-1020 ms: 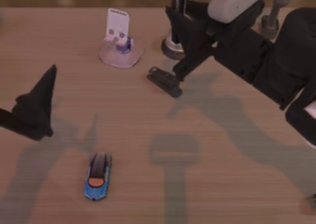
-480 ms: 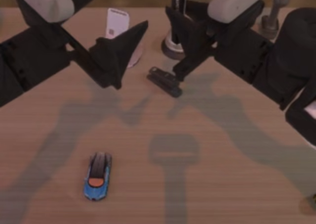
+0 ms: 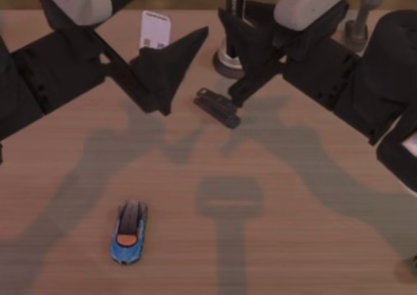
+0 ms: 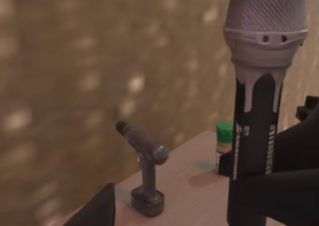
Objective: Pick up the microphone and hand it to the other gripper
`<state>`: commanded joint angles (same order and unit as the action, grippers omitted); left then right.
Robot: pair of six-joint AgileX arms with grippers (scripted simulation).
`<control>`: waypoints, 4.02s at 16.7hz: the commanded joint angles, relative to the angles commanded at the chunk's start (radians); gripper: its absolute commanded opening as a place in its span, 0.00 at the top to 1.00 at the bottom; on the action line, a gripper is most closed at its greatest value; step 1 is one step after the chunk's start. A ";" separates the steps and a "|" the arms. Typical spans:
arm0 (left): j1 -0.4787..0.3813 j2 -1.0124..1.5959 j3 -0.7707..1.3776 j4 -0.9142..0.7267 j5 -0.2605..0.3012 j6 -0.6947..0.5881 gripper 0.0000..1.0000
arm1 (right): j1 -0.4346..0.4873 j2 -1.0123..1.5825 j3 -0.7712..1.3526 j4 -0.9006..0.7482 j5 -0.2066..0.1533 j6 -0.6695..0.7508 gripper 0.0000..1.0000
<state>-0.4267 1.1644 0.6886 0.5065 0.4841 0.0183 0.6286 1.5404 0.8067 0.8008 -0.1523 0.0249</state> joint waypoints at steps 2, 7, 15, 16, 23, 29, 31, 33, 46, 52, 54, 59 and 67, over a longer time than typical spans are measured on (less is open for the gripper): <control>-0.018 0.037 0.035 0.009 -0.013 0.001 0.00 | 0.000 0.000 0.000 0.000 0.000 0.000 1.00; -0.101 0.273 0.215 0.054 -0.092 0.005 0.00 | 0.000 0.000 0.000 0.000 0.000 0.000 1.00; -0.148 0.378 0.307 0.073 -0.137 0.006 0.00 | 0.000 0.000 0.000 0.000 0.000 0.000 1.00; -0.148 0.378 0.307 0.073 -0.137 0.006 0.08 | 0.000 0.000 0.000 0.000 0.000 0.000 1.00; -0.148 0.378 0.307 0.073 -0.137 0.006 0.60 | 0.000 0.000 0.000 0.000 0.000 0.000 1.00; -0.148 0.378 0.307 0.073 -0.137 0.006 1.00 | 0.000 0.000 0.000 0.000 0.000 0.000 1.00; -0.148 0.378 0.307 0.073 -0.137 0.006 1.00 | 0.000 0.000 0.000 0.000 0.000 0.000 1.00; -0.148 0.378 0.307 0.073 -0.137 0.006 1.00 | 0.000 0.000 0.000 0.000 0.000 0.000 1.00; -0.148 0.378 0.307 0.073 -0.137 0.006 1.00 | 0.000 0.000 0.000 0.000 0.000 0.000 0.32; -0.148 0.378 0.307 0.073 -0.137 0.006 1.00 | 0.000 0.000 0.000 0.000 0.000 0.000 0.00; -0.148 0.378 0.307 0.073 -0.137 0.006 1.00 | 0.000 0.000 0.000 0.000 0.000 0.000 0.00; -0.148 0.372 0.314 0.072 -0.144 0.012 1.00 | -0.005 0.008 -0.007 0.000 0.004 -0.003 0.00; -0.016 0.299 0.248 0.066 -0.032 0.010 1.00 | -0.034 -0.232 -0.211 -0.034 -0.034 -0.002 0.00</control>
<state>-0.4428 1.4637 0.9368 0.5724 0.4525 0.0279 0.5948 1.3083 0.5960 0.7670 -0.1860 0.0229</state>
